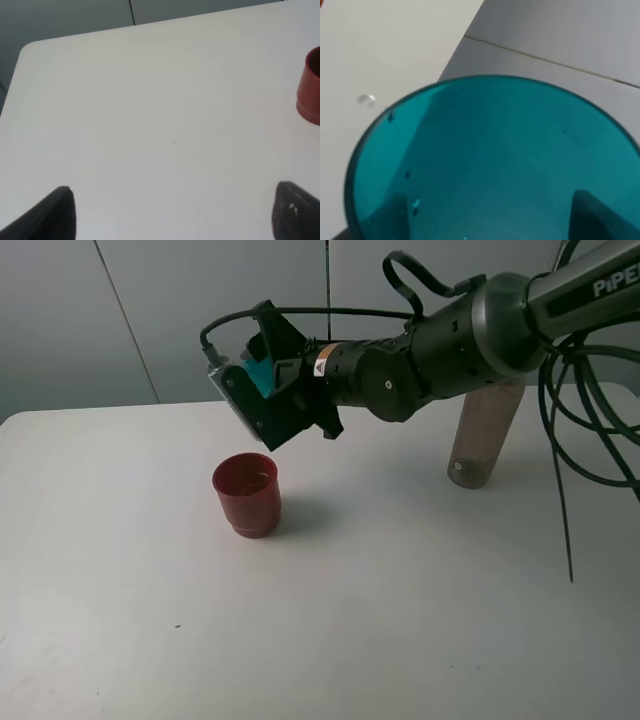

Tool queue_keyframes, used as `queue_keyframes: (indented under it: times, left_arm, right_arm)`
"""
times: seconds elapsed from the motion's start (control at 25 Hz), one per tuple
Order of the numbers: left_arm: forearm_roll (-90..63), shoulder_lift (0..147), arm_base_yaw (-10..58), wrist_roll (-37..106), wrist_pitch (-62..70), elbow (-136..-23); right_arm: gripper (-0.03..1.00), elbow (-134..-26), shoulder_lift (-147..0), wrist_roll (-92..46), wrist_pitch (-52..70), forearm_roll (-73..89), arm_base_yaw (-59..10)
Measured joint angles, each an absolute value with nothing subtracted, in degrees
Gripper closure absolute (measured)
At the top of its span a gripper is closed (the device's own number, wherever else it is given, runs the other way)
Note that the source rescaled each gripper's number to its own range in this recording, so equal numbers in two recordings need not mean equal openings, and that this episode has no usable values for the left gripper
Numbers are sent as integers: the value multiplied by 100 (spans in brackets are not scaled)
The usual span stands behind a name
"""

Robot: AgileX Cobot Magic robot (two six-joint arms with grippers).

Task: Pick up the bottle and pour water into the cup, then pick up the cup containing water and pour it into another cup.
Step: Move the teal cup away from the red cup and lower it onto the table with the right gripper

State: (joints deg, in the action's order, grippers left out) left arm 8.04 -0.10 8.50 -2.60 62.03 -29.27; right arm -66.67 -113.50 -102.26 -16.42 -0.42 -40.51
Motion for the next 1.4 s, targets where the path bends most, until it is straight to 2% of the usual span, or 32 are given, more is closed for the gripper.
queue_keyframes:
  times: [0.28,0.68,0.92,1.08,1.4]
  left_arm:
    - [804,-10,850,-260,6203,-2927]
    - [804,-10,850,-260,6203,-2927]
    - [804,-10,850,-260,6203,-2927]
    - [804,-10,850,-260,6203,-2927]
    - [804,-10,850,-270,6203,-2927]
  right_arm:
    - [86,-6667,-11014,-9086,-703,-42,-4051]
    - [86,-6642,-10347,-4599,-462,-42,-4051]
    - [86,-6264,-10227,-1922,-730,-241,-4051]
    - [86,-5858,-10227,-1160,-1188,-342,-4051]
    - [86,-4846,-10227,-974,-2798,414,-4051]
